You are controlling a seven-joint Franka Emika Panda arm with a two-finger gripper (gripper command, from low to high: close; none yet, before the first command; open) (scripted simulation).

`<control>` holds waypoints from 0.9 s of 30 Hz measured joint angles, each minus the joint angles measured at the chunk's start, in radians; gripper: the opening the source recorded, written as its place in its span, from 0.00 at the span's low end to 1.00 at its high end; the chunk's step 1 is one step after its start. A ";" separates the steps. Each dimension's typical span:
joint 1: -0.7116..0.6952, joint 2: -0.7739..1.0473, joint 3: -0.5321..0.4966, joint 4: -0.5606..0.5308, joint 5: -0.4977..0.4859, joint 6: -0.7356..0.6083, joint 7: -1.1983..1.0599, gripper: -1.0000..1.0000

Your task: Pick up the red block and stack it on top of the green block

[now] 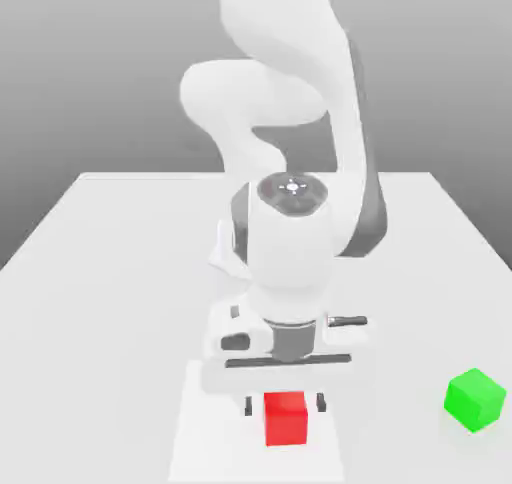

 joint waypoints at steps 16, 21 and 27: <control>0.148 -0.185 0.155 0.062 -0.005 -0.251 0.059 0.00; 0.286 -0.108 0.244 0.146 -0.071 -0.264 0.152 0.00; 0.324 -0.011 0.215 0.160 -0.134 -0.184 0.202 1.00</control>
